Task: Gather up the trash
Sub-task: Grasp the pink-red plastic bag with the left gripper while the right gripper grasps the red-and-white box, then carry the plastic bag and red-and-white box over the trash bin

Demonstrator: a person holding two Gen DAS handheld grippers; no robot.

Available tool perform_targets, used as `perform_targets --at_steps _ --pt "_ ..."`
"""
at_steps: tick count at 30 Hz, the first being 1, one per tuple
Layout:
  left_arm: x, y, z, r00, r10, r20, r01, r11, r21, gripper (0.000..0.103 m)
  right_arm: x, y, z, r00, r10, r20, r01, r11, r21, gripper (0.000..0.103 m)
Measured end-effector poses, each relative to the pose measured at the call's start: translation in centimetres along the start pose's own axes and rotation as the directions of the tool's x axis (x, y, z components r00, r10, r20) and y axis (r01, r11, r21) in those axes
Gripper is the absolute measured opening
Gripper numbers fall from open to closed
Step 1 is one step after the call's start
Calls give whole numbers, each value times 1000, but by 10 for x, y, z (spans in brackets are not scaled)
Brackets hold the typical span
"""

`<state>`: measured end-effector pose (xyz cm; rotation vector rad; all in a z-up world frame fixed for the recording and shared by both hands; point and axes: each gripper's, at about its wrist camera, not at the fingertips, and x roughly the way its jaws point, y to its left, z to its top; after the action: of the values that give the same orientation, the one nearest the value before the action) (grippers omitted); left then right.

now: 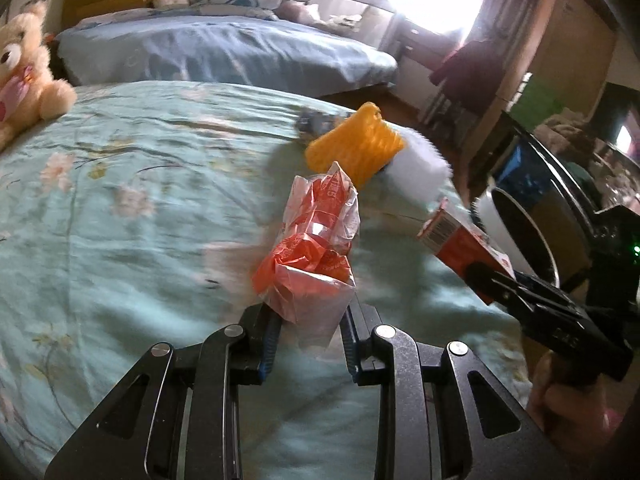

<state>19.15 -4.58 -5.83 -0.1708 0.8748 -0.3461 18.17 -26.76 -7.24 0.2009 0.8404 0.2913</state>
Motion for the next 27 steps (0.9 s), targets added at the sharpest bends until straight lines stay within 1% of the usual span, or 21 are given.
perform_targets --at_steps 5,12,19,27 --pt "-1 -27 -3 999 -41 -6 41 998 54 25 -16 -12 -4 999 -24 25 23 999 34 56" --pt "3 -57 -5 996 -84 -27 86 991 104 25 -37 -30 -10 997 -63 52 59 996 71 56" --pt "11 -92 -2 993 -115 -41 120 978 170 25 -58 -52 -17 992 -104 70 95 989 112 56" --pt "18 -123 0 989 -141 -52 149 965 218 25 -83 -78 -19 983 -155 100 140 979 147 56"
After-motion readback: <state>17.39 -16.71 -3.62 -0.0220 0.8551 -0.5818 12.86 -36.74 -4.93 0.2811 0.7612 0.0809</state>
